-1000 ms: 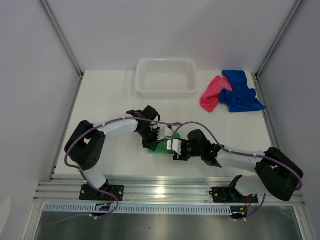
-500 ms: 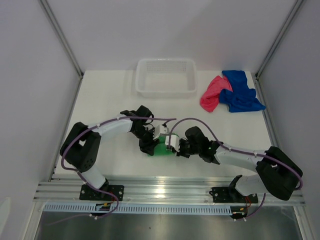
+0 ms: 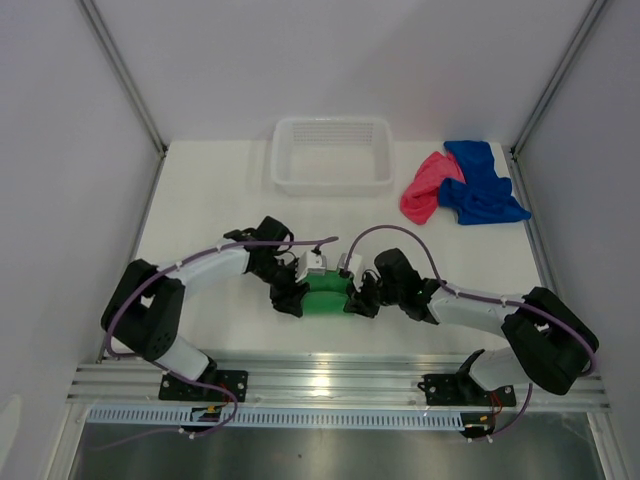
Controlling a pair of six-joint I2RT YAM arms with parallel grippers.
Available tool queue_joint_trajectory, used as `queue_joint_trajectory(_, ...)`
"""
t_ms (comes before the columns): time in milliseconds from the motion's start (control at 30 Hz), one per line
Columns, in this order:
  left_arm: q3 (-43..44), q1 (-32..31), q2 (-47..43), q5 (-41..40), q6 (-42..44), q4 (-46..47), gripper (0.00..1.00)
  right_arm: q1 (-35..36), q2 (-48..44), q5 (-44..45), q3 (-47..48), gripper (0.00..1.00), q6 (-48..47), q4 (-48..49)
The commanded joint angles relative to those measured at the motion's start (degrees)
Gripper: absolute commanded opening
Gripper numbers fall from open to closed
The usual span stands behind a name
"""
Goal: Roll the towels
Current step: Roll the towel
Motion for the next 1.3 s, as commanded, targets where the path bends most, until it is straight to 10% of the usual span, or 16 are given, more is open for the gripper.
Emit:
queue_joint_trajectory(0,-0.9,1.4,-3.6,2.9,-0.5,0.5,0.57,-2.8,-0.6,-4.5,-2.3,0.00,8.7,5.6)
queue_joint_trajectory(600,-3.5,1.8,-3.8,-3.2,-7.8,11.1,0.67,-7.7,1.3,-12.7,-2.0,0.00,12.1,5.3)
queue_joint_trajectory(767,-1.6,1.9,-2.3,-1.6,-8.2,8.0,0.21,-7.9,2.2,-14.4,-3.0,0.00,14.2,5.2)
queue_joint_trajectory(900,-2.9,1.9,-4.6,1.9,-6.7,3.1,0.10,-8.0,1.4,-17.0,-3.8,0.00,17.8,4.6)
queue_joint_trajectory(1267,1.4,4.0,-1.6,2.5,-12.2,3.0,0.28,-14.3,5.0,-20.3,-0.9,0.00,22.9,3.0)
